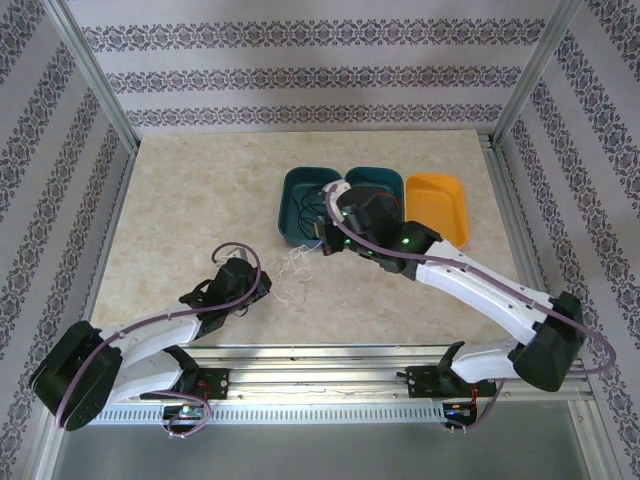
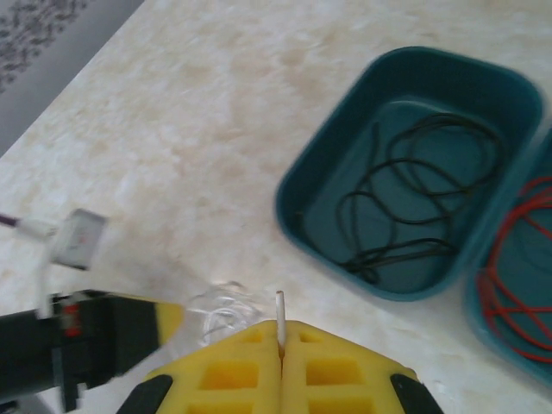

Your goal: Untangle the cables

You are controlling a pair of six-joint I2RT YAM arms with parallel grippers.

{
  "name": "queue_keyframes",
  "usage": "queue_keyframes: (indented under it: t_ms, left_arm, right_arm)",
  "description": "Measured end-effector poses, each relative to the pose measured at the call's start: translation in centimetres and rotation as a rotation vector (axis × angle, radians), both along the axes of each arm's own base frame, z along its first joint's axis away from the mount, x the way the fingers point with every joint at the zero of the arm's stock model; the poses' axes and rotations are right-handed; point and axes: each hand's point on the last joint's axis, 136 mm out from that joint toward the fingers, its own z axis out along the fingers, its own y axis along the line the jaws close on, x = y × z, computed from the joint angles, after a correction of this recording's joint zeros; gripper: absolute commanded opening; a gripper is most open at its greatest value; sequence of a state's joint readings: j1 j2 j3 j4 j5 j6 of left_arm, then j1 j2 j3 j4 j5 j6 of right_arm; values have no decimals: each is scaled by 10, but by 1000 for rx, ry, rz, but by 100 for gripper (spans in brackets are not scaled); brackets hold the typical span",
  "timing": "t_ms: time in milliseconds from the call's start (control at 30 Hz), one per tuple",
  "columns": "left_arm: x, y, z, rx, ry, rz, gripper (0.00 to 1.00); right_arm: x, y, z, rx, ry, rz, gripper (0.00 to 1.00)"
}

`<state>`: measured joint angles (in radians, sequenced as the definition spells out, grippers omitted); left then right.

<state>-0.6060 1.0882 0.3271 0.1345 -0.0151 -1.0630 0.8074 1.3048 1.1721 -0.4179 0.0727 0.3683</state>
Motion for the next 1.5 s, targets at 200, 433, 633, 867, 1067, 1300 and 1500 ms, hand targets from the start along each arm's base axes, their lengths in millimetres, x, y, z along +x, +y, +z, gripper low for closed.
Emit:
queue_keyframes:
  t_ms: [200, 433, 633, 867, 1067, 1300, 1500]
  left_arm:
    - [-4, 20, 11, 22, -26, 56, 0]
    - [-13, 37, 8, 60, -12, 96, 0]
    - [-18, 50, 3, 93, 12, 128, 0]
    - [-25, 64, -6, 126, 45, 159, 0]
    - [-26, 69, 0, 124, 31, 173, 0]
    - [-18, 54, 16, 147, 16, 73, 6]
    - [-4, 21, 36, 129, -23, -64, 25]
  right_arm:
    - [7, -54, -1, -4, -13, -127, 0]
    - [5, -91, 7, 1, -36, -211, 0]
    - [0, -110, 12, 5, -49, -249, 0]
    - [-5, -138, 16, -8, -60, -322, 0]
    - [-11, -156, 21, -7, -69, -367, 0]
    - [-20, -140, 24, 57, -41, -278, 0]
    - [-35, -105, 47, 166, -35, -110, 0]
